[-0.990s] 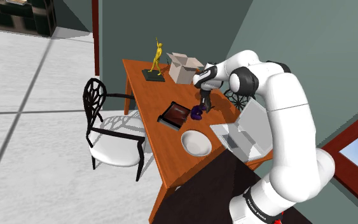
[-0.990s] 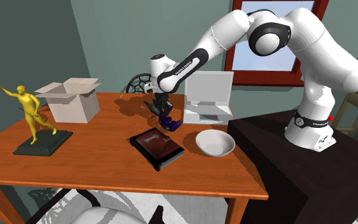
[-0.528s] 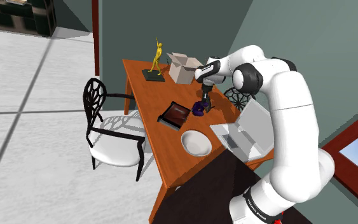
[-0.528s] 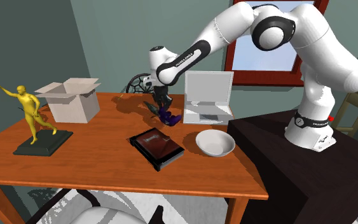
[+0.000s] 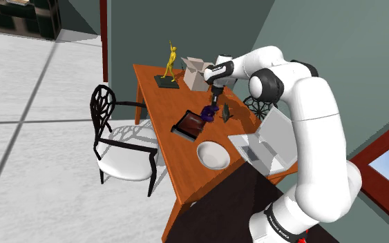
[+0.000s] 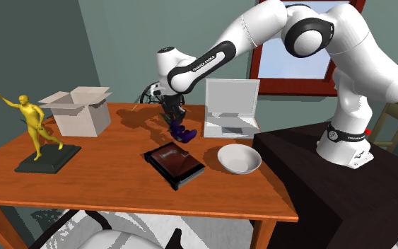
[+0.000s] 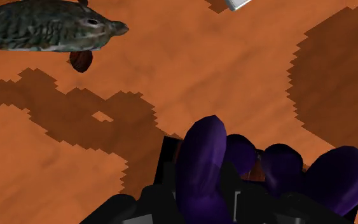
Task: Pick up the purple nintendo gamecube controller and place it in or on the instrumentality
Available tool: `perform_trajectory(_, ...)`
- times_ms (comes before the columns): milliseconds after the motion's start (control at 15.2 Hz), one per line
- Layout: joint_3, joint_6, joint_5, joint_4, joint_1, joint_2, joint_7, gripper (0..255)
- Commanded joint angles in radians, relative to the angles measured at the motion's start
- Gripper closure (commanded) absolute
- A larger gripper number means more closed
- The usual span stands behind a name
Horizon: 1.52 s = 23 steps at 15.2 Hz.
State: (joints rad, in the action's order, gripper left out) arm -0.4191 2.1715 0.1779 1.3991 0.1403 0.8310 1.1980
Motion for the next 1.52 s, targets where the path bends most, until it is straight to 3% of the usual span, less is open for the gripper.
perform_trajectory(0, 0.003, -0.033, -0.004, -0.038, -0.027, 0.009, -0.039, 255)
perform_trajectory(264, 0.017, -0.120, -0.007, -0.168, -0.073, 0.059, -0.122, 255)
perform_trajectory(1452, 0.048, 0.011, 0.020, -0.186, -0.051, 0.209, -0.130, 255)
